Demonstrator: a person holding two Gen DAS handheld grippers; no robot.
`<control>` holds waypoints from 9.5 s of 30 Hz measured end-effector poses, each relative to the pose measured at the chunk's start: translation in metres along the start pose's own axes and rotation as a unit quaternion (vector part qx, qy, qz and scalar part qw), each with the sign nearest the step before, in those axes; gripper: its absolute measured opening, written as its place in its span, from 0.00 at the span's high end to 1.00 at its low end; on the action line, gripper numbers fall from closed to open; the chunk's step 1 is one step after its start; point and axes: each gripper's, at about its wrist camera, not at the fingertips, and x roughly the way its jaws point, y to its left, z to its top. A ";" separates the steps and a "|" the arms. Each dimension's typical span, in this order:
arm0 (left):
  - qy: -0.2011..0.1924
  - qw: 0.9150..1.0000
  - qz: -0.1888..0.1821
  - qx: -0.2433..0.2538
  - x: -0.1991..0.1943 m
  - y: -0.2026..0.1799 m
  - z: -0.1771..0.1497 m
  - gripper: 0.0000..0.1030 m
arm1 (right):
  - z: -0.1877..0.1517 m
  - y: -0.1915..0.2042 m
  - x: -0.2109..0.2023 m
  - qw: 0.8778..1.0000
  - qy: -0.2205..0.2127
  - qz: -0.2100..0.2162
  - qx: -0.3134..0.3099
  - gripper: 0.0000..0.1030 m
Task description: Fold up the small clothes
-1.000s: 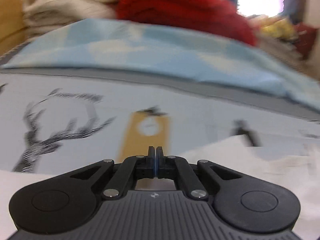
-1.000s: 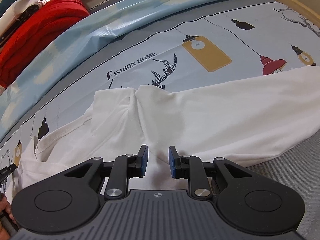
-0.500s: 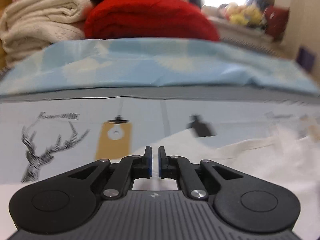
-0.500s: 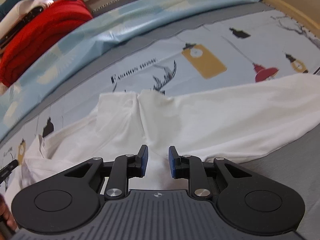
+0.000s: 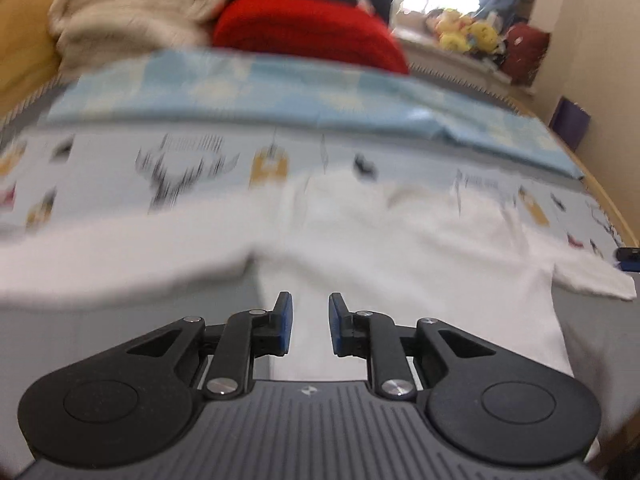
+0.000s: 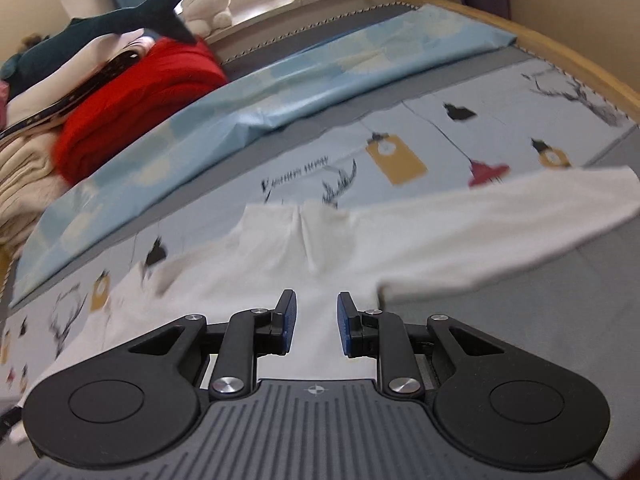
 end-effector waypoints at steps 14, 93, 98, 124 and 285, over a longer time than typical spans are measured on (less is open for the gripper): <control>0.172 0.982 0.026 -0.075 0.007 0.050 -0.135 0.64 | -0.171 -0.094 -0.016 0.988 0.139 -0.053 0.032 0.74; -0.049 0.997 0.054 -0.020 -0.046 -0.025 -0.061 0.33 | -0.105 -0.028 -0.069 0.982 -0.128 -0.024 -0.136 0.44; -0.034 0.998 0.027 -0.054 -0.025 0.006 0.000 0.85 | -0.104 -0.018 -0.055 0.984 -0.119 -0.020 -0.134 0.45; -0.065 0.878 0.133 -0.455 0.048 0.351 -0.015 0.44 | -0.101 0.048 0.027 0.984 -0.044 -0.018 -0.173 0.73; 0.112 0.989 0.044 0.085 0.161 -0.156 0.086 0.48 | 0.017 -0.320 0.087 0.941 -0.097 -0.167 0.277 0.67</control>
